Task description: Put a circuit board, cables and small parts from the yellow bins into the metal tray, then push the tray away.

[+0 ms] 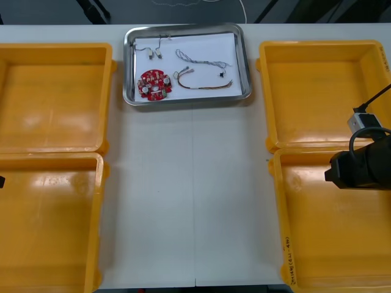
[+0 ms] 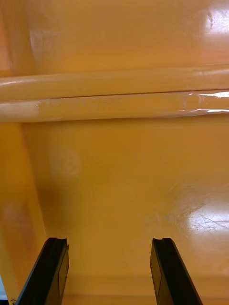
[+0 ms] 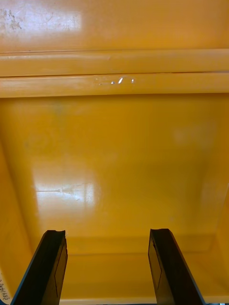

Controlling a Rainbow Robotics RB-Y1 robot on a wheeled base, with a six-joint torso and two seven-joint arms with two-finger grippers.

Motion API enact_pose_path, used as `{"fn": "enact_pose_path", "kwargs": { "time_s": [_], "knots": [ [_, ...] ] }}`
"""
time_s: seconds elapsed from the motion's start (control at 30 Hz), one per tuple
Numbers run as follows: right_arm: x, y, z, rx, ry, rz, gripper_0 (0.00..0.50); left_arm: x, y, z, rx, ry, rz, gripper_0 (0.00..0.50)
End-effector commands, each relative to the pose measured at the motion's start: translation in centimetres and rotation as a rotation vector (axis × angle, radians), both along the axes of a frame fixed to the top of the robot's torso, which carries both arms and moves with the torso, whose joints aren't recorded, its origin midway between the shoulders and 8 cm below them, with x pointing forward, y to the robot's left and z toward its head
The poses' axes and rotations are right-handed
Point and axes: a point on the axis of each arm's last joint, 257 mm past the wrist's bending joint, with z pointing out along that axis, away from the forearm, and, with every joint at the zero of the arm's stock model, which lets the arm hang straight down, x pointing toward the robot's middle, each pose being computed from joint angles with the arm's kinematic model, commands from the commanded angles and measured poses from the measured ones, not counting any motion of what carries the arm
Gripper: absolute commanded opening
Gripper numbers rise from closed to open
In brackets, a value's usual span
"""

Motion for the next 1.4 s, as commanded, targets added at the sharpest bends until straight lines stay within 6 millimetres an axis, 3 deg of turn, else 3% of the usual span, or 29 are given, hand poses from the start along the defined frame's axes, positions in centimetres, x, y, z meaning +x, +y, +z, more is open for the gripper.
{"fn": "enact_pose_path", "kwargs": {
  "time_s": [0.03, 0.23, 1.4],
  "knots": [
    [-0.63, -1.25, -0.22, 0.004, 0.003, -0.042, 0.5, -0.51, 1.38, 1.23, 0.068, -0.009, -0.045, 0.5],
    [-1.07, -1.98, -0.43, -0.014, 0.016, -0.04, 0.5, -0.51, 1.38, 1.23, 0.068, -0.009, -0.045, 0.5],
    [-1.17, -2.11, -0.43, -0.018, 0.019, -0.038, 0.5, -0.51, 1.38, 1.23, 0.068, -0.009, -0.045, 0.5]
  ]
}}
